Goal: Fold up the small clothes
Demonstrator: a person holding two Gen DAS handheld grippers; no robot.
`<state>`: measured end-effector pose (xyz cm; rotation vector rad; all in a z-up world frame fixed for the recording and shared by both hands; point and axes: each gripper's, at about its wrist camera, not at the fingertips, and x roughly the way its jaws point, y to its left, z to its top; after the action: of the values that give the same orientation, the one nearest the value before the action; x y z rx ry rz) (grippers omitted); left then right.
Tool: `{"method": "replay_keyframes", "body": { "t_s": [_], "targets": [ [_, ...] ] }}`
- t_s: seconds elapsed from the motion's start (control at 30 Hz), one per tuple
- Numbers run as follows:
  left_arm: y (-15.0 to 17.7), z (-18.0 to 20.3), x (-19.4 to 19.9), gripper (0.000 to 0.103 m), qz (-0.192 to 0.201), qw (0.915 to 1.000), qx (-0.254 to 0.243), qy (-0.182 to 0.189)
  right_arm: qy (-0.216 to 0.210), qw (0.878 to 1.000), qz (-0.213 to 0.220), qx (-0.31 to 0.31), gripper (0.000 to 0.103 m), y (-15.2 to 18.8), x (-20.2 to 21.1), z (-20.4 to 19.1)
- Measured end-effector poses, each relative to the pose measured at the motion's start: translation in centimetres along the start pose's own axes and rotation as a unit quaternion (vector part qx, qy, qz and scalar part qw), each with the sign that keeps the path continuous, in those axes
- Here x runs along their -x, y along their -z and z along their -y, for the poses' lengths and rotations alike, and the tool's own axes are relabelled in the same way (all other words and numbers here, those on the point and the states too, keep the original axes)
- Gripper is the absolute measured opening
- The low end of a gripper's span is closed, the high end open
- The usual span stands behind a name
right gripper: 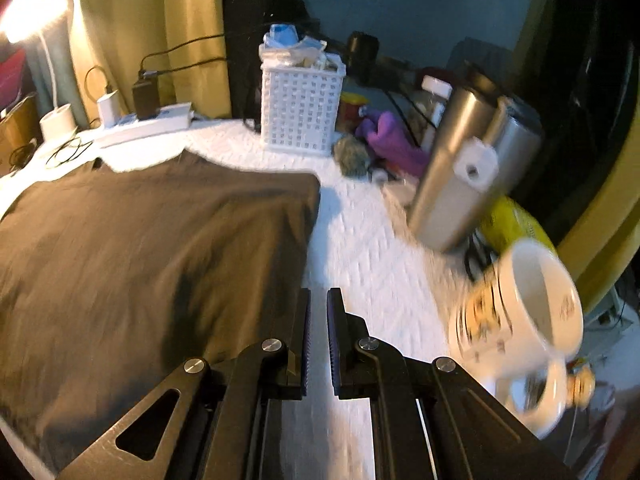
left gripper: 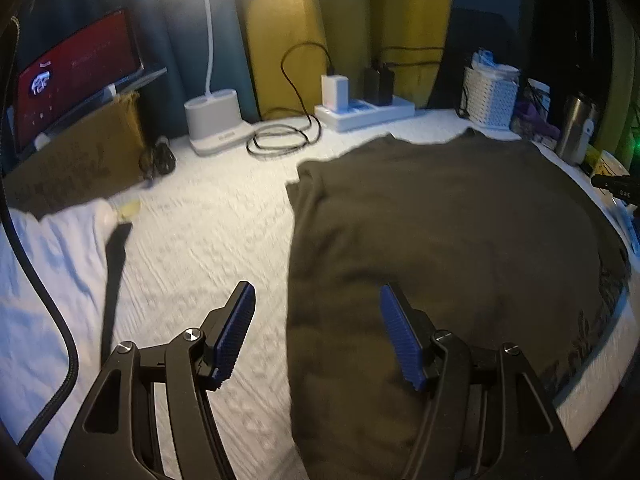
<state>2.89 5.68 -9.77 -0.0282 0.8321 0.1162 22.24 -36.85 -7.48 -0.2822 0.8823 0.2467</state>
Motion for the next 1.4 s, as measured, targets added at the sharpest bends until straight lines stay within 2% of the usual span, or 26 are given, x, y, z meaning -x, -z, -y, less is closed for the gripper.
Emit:
{"method": "replay_keyframes", "body": {
  "t_s": [0.2,0.3,0.47,0.6,0.8,0.97,1.03,1.1,1.13,1.2,1.27,1.4],
  "targets": [
    [1.9,0.7,1.3,0.066,-0.002,0.9998,-0.002,0.018,-0.011,1.000,-0.015,-0.020,0.008,4.1,2.4,1.0],
    [2.9,0.8,1.6,0.071,-0.007,0.9997,-0.013,0.018,-0.021,0.999,-0.020,-0.020,0.008,5.8,3.4,0.6],
    [3.6,0.1,3.0,0.072,0.001,0.9999,-0.001,0.016,-0.054,0.998,-0.015,-0.031,0.008,7.5,5.2,-0.5],
    [4.1,0.1,4.0,0.072,0.007,0.9995,-0.007,0.029,-0.072,0.997,-0.010,-0.037,0.008,8.2,5.9,-1.4],
    [5.0,-0.2,4.7,0.072,0.004,0.9994,-0.016,0.029,-0.054,0.998,-0.029,-0.033,0.009,9.8,4.8,-1.8],
    [6.0,-0.6,4.7,0.072,-0.009,0.9989,-0.004,0.046,-0.047,0.998,-0.024,-0.033,0.010,10.7,4.8,-1.1],
    [6.3,-0.6,4.7,0.072,-0.014,0.9983,0.000,0.056,-0.028,0.999,-0.022,-0.034,0.026,11.0,4.9,-0.7],
    [6.8,-0.2,4.6,0.072,-0.022,0.9973,-0.002,0.071,0.009,0.999,-0.023,-0.044,0.072,11.3,4.8,0.1],
    [7.0,0.0,4.6,0.072,-0.026,0.9970,-0.006,0.073,0.012,0.998,-0.026,-0.054,0.077,11.5,4.8,0.6],
    [7.7,0.6,4.1,0.072,-0.045,0.9964,-0.018,0.069,-0.011,0.997,-0.025,-0.072,0.077,11.9,4.8,1.5],
    [8.3,1.0,3.4,0.072,-0.068,0.9952,-0.023,0.066,-0.016,0.996,-0.019,-0.083,0.077,12.3,4.8,1.9],
    [8.6,1.4,3.6,0.072,-0.065,0.9952,-0.036,0.065,-0.053,0.993,-0.001,-0.106,0.077,12.3,5.4,1.9]
  ]
}}
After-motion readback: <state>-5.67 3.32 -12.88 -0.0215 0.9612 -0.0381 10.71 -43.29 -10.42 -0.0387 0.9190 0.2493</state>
